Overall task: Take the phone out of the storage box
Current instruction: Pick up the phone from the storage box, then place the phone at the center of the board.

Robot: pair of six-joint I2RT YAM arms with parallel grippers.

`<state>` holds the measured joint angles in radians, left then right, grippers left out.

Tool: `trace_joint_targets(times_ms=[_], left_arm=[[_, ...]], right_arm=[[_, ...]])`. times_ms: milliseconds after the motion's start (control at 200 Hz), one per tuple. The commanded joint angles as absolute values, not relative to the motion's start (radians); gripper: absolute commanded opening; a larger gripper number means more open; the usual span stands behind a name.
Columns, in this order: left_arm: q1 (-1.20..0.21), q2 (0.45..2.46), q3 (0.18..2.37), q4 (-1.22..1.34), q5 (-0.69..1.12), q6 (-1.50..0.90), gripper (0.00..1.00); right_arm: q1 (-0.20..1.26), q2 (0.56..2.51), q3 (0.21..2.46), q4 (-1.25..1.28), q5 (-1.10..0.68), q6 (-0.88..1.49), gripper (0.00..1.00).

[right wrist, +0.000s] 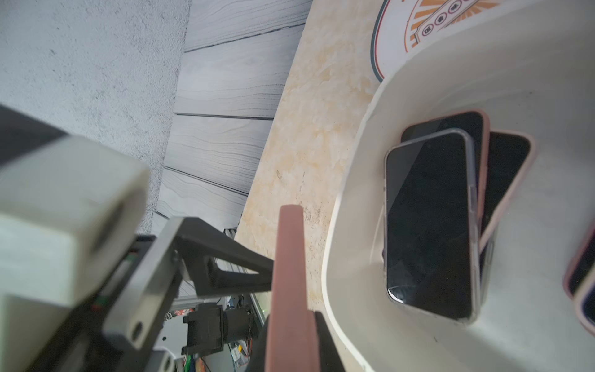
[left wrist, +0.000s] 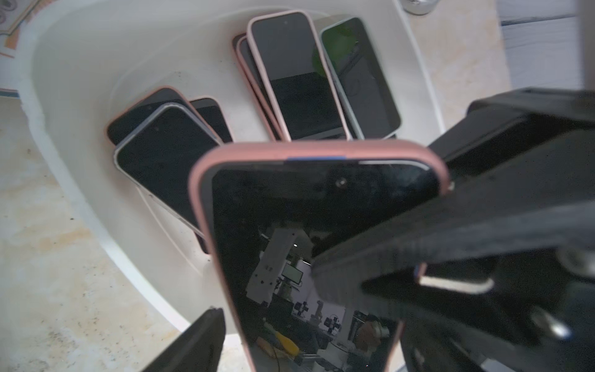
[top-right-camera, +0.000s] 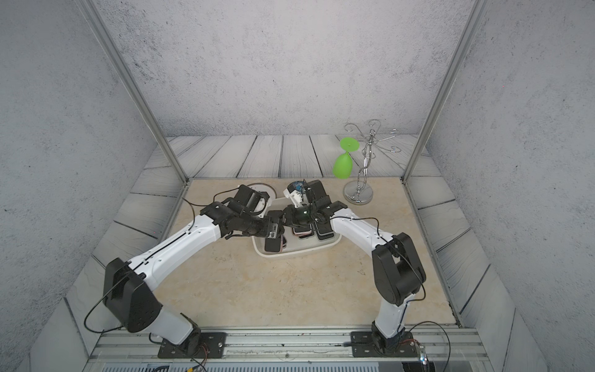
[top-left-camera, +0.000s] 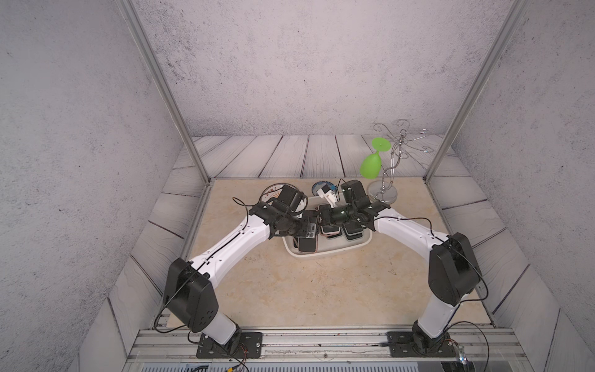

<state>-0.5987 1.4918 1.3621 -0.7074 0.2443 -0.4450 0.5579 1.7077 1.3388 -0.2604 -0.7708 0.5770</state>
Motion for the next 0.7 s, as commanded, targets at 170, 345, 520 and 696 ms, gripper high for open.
trace_joint_targets(times_ms=[170, 345, 520, 696], left_arm=[[-0.384, 1.192, 1.292, -0.742, 0.236, -0.390, 0.98], [-0.383, 1.222, 1.231, -0.691, 0.285, -0.407, 0.98], [-0.387, 1.251, 1.211, -0.644, 0.316, -0.428, 0.98], [-0.391, 1.278, 1.191, -0.615, 0.319, -0.428, 0.98]], right_arm=[[0.537, 1.423, 0.879, -0.247, -0.799, 0.614, 0.00], [0.601, 1.458, 0.721, -0.002, -0.797, 0.760, 0.00], [0.659, 1.510, 0.693, 0.107, -0.773, 0.829, 0.00], [0.691, 1.600, 0.675, 0.184, -0.721, 0.879, 0.00]])
